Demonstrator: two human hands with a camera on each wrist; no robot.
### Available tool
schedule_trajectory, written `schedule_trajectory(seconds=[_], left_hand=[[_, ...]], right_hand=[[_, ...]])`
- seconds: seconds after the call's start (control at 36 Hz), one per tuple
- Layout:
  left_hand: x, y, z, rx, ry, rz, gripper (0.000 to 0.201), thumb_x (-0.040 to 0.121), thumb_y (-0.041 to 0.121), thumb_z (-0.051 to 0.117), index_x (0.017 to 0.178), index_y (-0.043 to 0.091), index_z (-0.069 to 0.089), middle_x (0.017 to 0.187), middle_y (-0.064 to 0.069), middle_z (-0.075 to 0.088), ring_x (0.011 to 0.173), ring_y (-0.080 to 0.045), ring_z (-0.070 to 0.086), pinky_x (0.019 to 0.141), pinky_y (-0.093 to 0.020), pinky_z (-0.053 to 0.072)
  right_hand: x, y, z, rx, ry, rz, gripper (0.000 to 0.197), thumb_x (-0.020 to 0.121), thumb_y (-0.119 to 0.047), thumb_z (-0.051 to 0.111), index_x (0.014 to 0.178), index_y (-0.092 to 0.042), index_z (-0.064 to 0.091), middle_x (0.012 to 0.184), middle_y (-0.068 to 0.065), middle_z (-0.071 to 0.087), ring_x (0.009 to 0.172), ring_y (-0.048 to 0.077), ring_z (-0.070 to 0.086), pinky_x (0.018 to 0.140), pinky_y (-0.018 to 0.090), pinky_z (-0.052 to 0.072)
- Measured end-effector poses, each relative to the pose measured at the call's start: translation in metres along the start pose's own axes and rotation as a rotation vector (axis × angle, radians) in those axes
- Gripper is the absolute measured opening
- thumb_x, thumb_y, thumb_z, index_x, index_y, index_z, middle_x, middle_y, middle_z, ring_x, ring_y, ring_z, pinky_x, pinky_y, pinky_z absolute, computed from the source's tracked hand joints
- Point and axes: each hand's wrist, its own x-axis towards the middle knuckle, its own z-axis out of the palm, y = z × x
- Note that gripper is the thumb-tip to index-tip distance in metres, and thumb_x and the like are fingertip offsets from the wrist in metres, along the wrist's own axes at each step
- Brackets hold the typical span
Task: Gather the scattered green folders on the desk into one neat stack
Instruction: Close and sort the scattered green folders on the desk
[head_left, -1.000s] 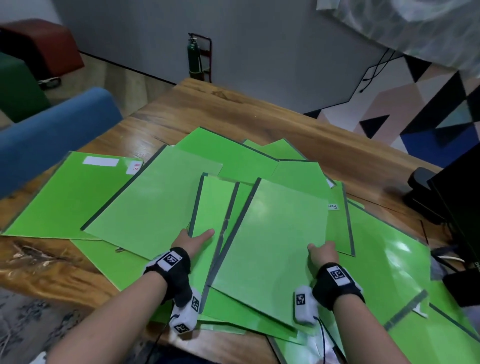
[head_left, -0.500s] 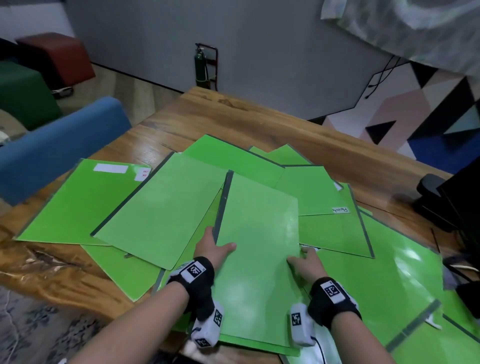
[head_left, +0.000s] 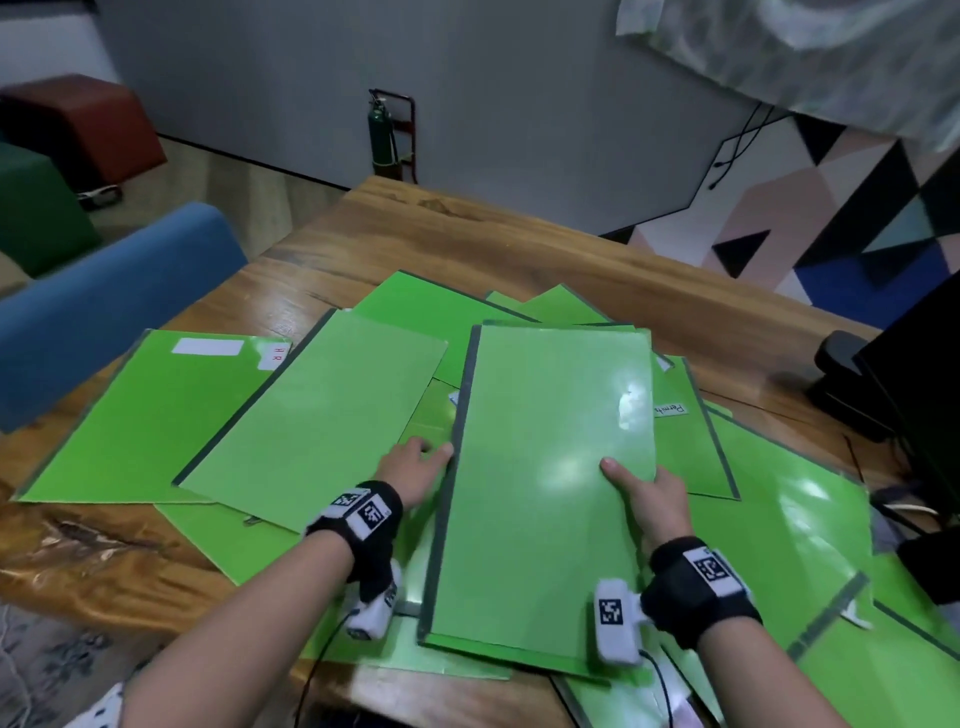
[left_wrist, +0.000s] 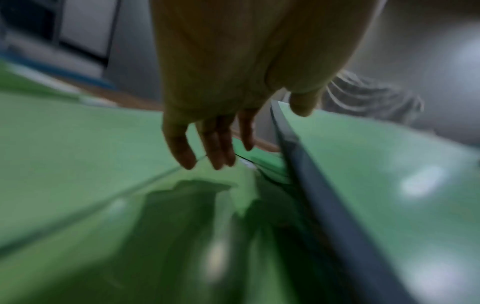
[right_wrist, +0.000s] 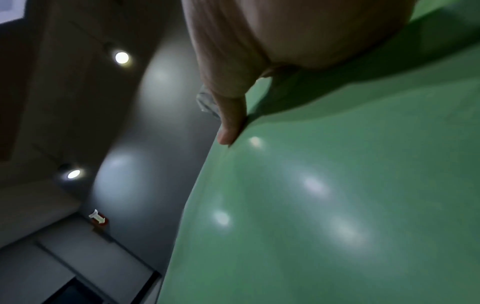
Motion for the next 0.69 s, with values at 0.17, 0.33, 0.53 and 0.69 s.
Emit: schedule_trajectory(seconds=[0.17, 0.33, 0.53, 0.69], left_hand=[[0.022, -0.043, -0.011, 0.547, 0.008, -0.21, 0.086, 0.09, 0.062, 0.038, 0.152, 0.013, 0.003, 0.158, -0.015, -0.007, 0.146, -0.033, -0.001, 0.114, -0.057, 0.011], [-0.006, -0.052, 0.022, 0.801, -0.054, 0.018, 0.082, 0.093, 0.058, 0.03, 0.151, 0.01, -0.002, 0.157, -0.017, -0.007, 0.146, -0.03, 0.003, 0.117, -0.051, 0.01], [-0.051, -0.038, 0.05, 0.895, -0.2, 0.412, 0.069, 0.092, 0.057, 0.028, 0.149, 0.02, 0.017, 0.156, -0.01, 0.016, 0.143, -0.025, 0.02, 0.118, -0.047, 0.01], [-0.012, -0.04, 0.014, 0.673, 0.008, 0.118, 0.083, 0.084, 0.063, 0.046, 0.15, 0.031, 0.007, 0.159, -0.001, -0.008, 0.146, -0.032, 0.0, 0.112, -0.06, 0.007]], right_hand=[[0.006, -0.03, -0.023, -0.134, 0.105, -0.119, 0.089, 0.073, -0.027, 0.081, 0.142, 0.004, 0.034, 0.143, 0.02, 0.044, 0.129, 0.032, 0.045, 0.11, 0.046, 0.033], [0.016, -0.057, -0.035, -0.312, 0.211, -0.237, 0.056, 0.064, -0.036, 0.084, 0.108, -0.004, 0.067, 0.103, 0.013, 0.071, 0.092, 0.027, 0.067, 0.089, 0.046, 0.053], [0.012, -0.093, -0.035, -0.583, 0.286, -0.389, 0.041, 0.072, -0.038, 0.079, 0.1, -0.008, 0.07, 0.096, 0.014, 0.072, 0.087, 0.031, 0.066, 0.077, 0.039, 0.055], [0.007, -0.115, -0.039, -0.688, 0.348, -0.457, 0.042, 0.074, -0.043, 0.076, 0.096, -0.009, 0.065, 0.096, 0.016, 0.07, 0.087, 0.033, 0.064, 0.075, 0.038, 0.053]])
